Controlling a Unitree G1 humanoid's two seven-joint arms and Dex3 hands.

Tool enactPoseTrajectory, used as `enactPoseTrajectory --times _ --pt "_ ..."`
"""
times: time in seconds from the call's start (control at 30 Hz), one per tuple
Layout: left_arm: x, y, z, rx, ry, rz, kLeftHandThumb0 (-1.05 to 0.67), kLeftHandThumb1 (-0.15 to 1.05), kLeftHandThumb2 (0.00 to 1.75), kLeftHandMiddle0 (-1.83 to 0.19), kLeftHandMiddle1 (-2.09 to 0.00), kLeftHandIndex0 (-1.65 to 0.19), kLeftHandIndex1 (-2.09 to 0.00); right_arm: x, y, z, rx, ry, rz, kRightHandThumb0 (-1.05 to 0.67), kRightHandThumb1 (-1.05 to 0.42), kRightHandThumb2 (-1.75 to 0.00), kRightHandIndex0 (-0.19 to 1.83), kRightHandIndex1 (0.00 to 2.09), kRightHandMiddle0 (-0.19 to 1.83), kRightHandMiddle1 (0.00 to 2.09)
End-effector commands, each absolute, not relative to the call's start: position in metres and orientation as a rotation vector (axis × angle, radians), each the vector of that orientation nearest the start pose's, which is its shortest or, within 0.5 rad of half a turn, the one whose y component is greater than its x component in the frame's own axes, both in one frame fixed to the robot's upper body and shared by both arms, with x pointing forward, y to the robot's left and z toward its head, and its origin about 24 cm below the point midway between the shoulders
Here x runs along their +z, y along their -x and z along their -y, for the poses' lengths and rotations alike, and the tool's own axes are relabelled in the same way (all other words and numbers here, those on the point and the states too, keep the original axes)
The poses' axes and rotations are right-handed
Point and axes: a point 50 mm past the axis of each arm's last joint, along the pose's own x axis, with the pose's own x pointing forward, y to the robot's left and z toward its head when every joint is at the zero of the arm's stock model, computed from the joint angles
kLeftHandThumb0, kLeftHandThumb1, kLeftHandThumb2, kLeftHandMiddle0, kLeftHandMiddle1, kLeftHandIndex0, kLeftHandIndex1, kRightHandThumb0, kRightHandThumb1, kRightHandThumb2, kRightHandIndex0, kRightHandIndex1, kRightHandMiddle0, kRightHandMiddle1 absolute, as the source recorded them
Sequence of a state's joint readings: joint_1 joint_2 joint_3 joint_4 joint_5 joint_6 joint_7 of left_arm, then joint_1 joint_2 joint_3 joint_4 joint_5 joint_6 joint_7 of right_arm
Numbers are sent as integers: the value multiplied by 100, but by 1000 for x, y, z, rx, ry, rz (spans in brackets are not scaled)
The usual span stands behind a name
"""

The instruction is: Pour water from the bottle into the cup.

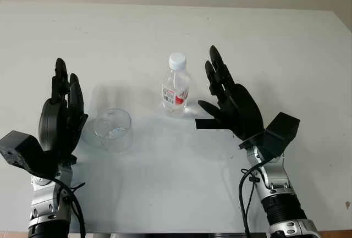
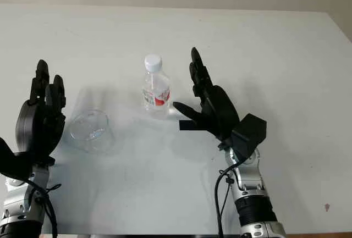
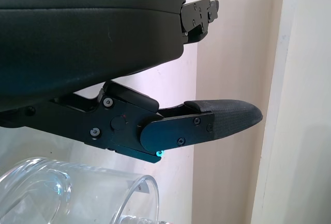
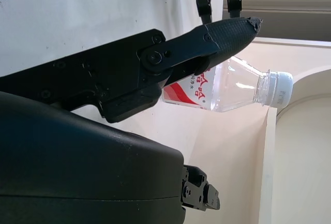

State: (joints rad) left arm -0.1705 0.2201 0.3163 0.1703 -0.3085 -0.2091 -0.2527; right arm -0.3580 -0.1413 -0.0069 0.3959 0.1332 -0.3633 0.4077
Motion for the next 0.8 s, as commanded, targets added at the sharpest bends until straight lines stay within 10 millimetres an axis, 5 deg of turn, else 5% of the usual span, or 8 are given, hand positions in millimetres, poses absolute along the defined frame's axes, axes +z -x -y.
enactPoseTrajectory --times 0.0,0.43,0.77 --pt "89 -270 -251 57 70 309 -75 105 54 19 0 19 -1 86 -310 143 448 76 324 -95 -103 -5 -19 0 -19 0" --pt "89 -274 -249 56 70 299 -76 105 54 19 0 19 0 84 -320 142 482 124 305 -95 -102 -5 -19 0 -19 0" --pt "90 -275 -249 58 70 301 -75 105 55 19 0 19 0 96 -352 119 542 100 237 -100 -99 -5 -19 0 -19 0"
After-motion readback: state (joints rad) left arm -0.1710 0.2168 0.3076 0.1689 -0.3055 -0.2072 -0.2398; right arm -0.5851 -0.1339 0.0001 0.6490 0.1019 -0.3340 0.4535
